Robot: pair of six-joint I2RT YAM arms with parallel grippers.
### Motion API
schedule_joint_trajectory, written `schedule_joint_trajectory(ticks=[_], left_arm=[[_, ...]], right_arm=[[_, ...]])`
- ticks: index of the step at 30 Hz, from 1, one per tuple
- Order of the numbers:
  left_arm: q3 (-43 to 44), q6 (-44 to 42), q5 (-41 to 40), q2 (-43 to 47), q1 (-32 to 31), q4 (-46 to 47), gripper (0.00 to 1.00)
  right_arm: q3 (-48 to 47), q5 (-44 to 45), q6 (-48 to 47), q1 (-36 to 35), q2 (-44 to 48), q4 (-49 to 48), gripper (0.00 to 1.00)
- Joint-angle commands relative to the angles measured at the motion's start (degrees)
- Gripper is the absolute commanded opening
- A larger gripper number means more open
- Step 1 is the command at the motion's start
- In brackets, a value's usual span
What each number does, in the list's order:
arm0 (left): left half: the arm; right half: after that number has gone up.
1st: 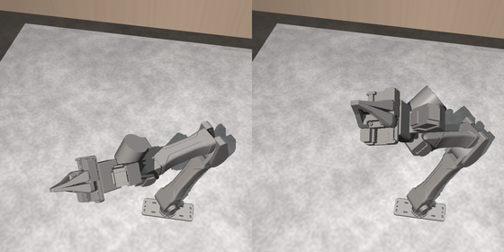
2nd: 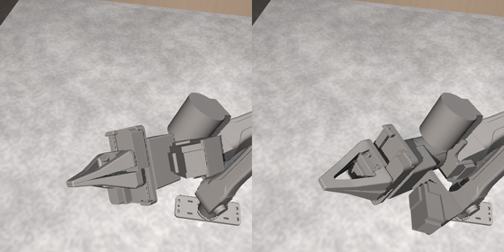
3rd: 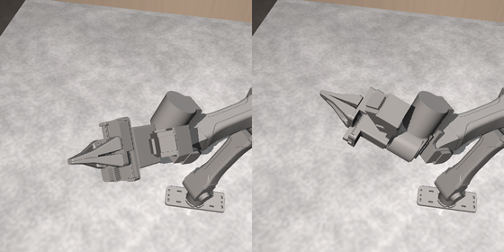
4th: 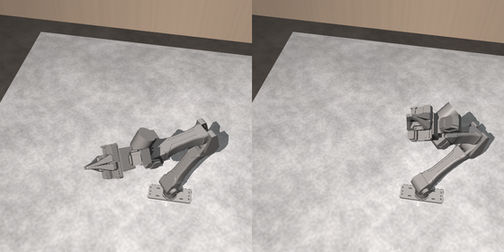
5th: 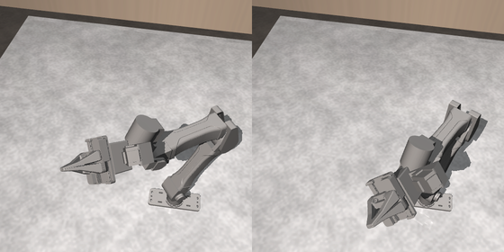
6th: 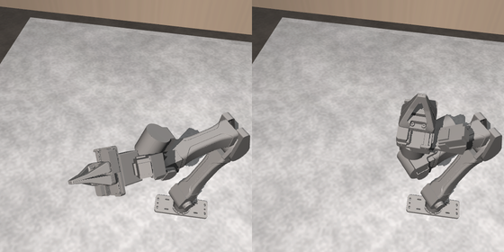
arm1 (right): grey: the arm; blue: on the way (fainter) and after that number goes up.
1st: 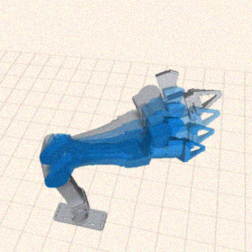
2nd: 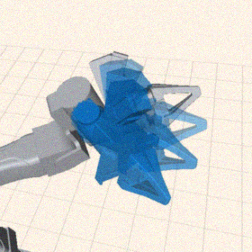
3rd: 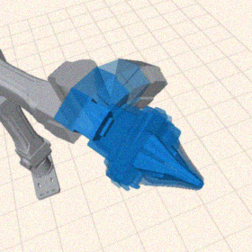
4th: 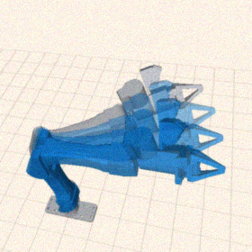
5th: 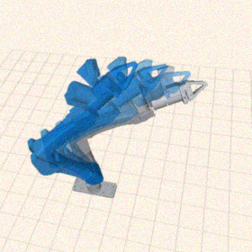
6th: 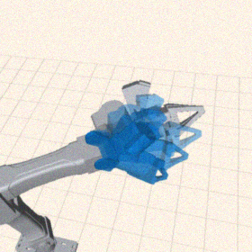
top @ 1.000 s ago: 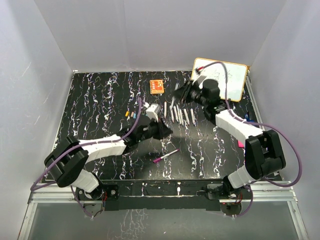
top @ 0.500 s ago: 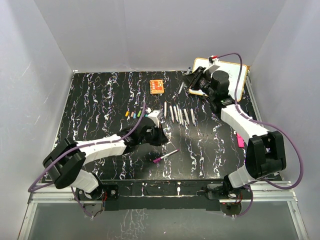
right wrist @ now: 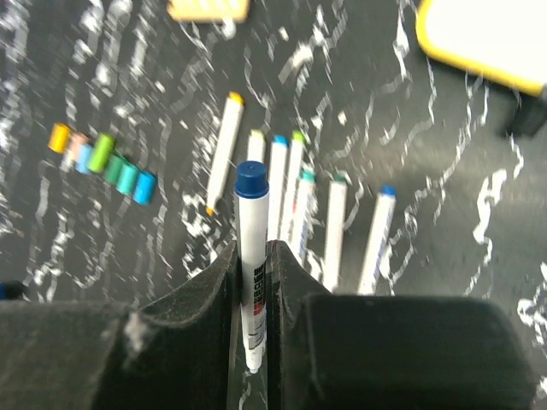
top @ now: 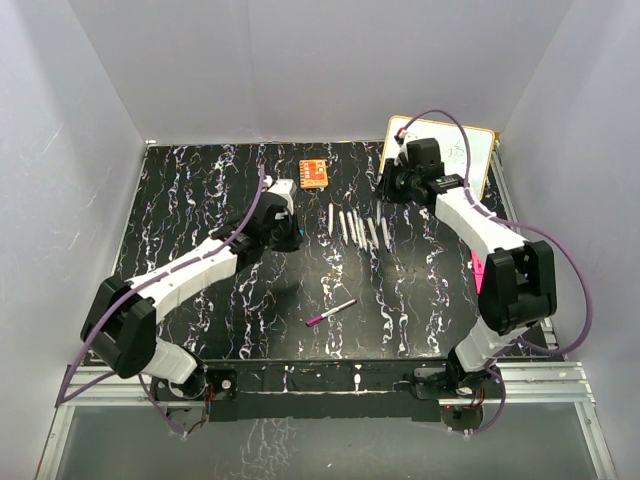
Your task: Open the pen caps
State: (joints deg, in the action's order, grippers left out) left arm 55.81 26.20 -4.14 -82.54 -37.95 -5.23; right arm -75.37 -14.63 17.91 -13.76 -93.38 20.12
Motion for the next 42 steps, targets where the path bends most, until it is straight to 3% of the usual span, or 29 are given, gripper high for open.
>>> schedule_joint_trajectory(ticks=[1,8,23,42], left_arm=[[2.76,-4.03,-1.90,-0.13,3.37,-7.14,0.00],[1.91,-5.18,-0.69,0.70,7.97,-7.78,0.00],[0.53,-5.28,1.07,0.58,9.67,-6.89,0.00],[0.38,-6.51,1.92,0.72,12.76,-7.25,0.00]], right_arm=[[-2.10,3.30,-4.20,0.22,-1.53,7.81,0.00],[-4.11,8.93,-6.43,0.49,-5.39,13.78,0.00],[-0.79,7.94,-6.93,0.50,-9.18,13.83,0.00],[3.19,15.33,-5.81,1.50,-13.34,13.52,0.00]])
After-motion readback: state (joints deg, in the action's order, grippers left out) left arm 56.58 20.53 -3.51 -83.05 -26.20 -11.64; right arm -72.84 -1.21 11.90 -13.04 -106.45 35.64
